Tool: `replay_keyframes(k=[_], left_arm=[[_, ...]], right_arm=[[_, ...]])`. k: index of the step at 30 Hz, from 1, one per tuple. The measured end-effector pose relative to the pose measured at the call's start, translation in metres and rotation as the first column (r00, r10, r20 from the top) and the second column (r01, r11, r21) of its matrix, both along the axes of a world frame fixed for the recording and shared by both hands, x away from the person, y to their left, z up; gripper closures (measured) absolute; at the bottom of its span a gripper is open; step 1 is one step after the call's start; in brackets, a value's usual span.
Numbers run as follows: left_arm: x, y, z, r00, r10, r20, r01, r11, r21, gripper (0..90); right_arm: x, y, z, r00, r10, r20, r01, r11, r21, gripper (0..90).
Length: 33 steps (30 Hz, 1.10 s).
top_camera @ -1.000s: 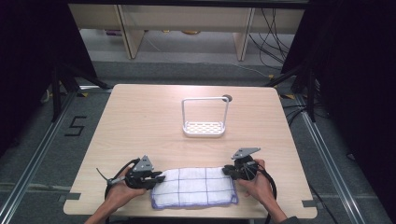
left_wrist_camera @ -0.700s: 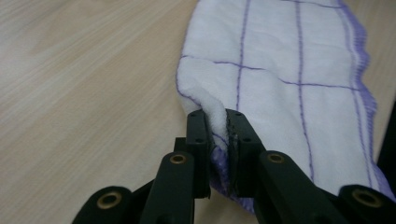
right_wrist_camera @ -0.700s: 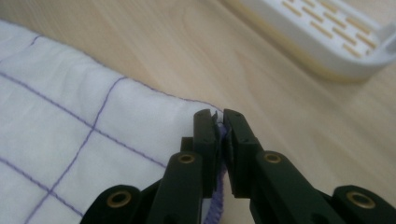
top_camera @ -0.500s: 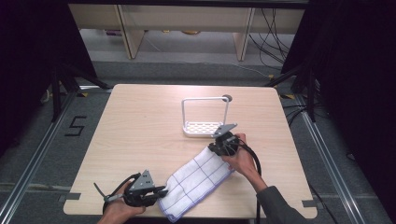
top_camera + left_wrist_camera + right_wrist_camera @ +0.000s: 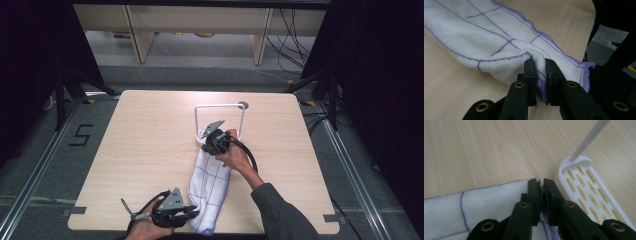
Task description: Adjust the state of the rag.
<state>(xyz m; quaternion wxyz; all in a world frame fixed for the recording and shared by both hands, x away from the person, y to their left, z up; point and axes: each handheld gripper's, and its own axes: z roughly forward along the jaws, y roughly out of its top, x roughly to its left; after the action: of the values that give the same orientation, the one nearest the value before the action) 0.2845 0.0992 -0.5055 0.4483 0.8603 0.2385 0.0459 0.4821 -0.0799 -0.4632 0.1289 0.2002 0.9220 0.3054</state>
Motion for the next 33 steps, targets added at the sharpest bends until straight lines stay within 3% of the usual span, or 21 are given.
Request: replay_keyframes(k=[1,2,3,4,5,8,12,13,15,18,20,21,22,24,26,28,29,30,31,32,33], left_arm=[[0.002,-0.005,0.0,0.9997,-0.025,-0.007,0.025,0.9997,0.004,80.0],[0.001,-0.01,-0.002,1.0,-0.009,-0.002,0.009,0.9998,-0.015,79.9],[0.002,-0.012,-0.002,0.9999,-0.014,-0.003,0.014,0.9999,-0.002,79.7],[0.001,-0.015,-0.004,0.9997,0.001,-0.024,-0.001,0.9996,-0.028,79.4],[0.003,-0.016,-0.004,0.9998,-0.017,-0.01,0.017,0.9997,-0.018,79.0],[0.002,-0.017,-0.004,0.9995,-0.018,-0.027,0.017,0.9992,-0.035,74.4],[0.001,-0.01,0.003,0.9998,0.011,-0.019,-0.013,0.9977,-0.067,56.1],[0.003,-0.007,0.006,0.9994,0.024,-0.025,-0.026,0.9967,-0.077,49.6],[0.01,-0.002,0.014,0.9968,0.053,-0.06,-0.06,0.9896,-0.131,42.5],[0.024,0.008,0.025,0.9936,0.106,-0.039,-0.11,0.9849,-0.134,40.0],[0.038,0.016,0.031,0.9846,0.173,-0.026,-0.175,0.9756,-0.133,38.6],[0.043,0.019,0.032,0.9813,0.192,-0.017,-0.192,0.9732,-0.127,38.5],[0.051,0.022,0.033,0.9786,0.205,-0.008,-0.205,0.9725,-0.111,38.4],[0.067,0.029,0.032,0.9717,0.236,0.001,-0.235,0.9673,-0.096,38.4],[0.083,0.032,0.029,0.9591,0.283,0.003,-0.282,0.9566,-0.073,38.1],[0.101,0.036,0.025,0.9516,0.307,-0.005,-0.307,0.9507,-0.043,38.2],[0.107,0.036,0.024,0.9485,0.317,-0.01,-0.317,0.9477,-0.039,38.2],[0.113,0.036,0.022,0.9409,0.339,-0.005,-0.339,0.9403,-0.035,38.0],[0.121,0.036,0.019,0.9387,0.345,-0.012,-0.345,0.9383,-0.028,37.6],[0.13,0.037,0.017,0.9347,0.355,-0.02,-0.355,0.9343,-0.027,36.3],[0.136,0.036,0.015,0.9283,0.371,-0.026,-0.372,0.9279,-0.028,36.2]], right_arm=[[0.003,0.01,-0.004,0.9991,0.041,-0.006,-0.041,0.9991,-0.012,84.1],[0.002,0.014,-0.006,0.9992,0.037,-0.011,-0.037,0.9992,-0.015,84.0],[0.002,0.018,-0.008,0.9991,0.042,-0.008,-0.042,0.999,-0.015,83.7],[0.003,0.022,-0.011,0.9982,0.059,-0.008,-0.059,0.9982,-0.011,83.2],[0.003,0.024,-0.012,0.9981,0.06,-0.011,-0.06,0.9982,-0.009,82.1],[0.005,0.026,-0.015,0.9993,0.009,-0.036,-0.008,0.9993,0.038,76.1],[0.007,0.018,-0.006,0.998,-0.039,-0.05,0.044,0.9936,0.104,66.2],[0.004,0.014,-0.003,0.9951,-0.076,-0.064,0.083,0.9893,0.12,65.5],[0.003,0.004,0.006,0.9953,-0.083,-0.051,0.09,0.9832,0.159,64.3],[0.0,-0.012,0.018,0.9918,-0.118,-0.05,0.125,0.9755,0.181,61.5],[-0.006,-0.024,0.023,0.9868,-0.155,-0.047,0.161,0.9683,0.191,58.9],[-0.008,-0.029,0.023,0.9867,-0.161,-0.024,0.163,0.9669,0.197,58.5],[-0.009,-0.035,0.025,0.9877,-0.152,-0.037,0.156,0.9698,0.188,57.9],[-0.015,-0.046,0.023,0.9798,-0.198,-0.028,0.2,0.9615,0.189,57.4],[-0.019,-0.055,0.016,0.975,-0.22,-0.03,0.222,0.9577,0.184,57.0],[-0.022,-0.062,0.008,0.9685,-0.245,-0.042,0.249,0.9557,0.157,57.0],[-0.023,-0.065,0.007,0.9614,-0.263,-0.079,0.272,0.9544,0.124,56.7],[-0.021,-0.067,0.005,0.9606,-0.269,-0.07,0.276,0.9527,0.127,56.5],[-0.021,-0.068,0.001,0.9545,-0.285,-0.087,0.295,0.9444,0.144,55.5],[-0.019,-0.07,-0.001,0.957,-0.277,-0.086,0.288,0.9457,0.151,54.9],[-0.02,-0.07,-0.002,0.9502,-0.287,-0.121,0.302,0.9436,0.135,54.8]])
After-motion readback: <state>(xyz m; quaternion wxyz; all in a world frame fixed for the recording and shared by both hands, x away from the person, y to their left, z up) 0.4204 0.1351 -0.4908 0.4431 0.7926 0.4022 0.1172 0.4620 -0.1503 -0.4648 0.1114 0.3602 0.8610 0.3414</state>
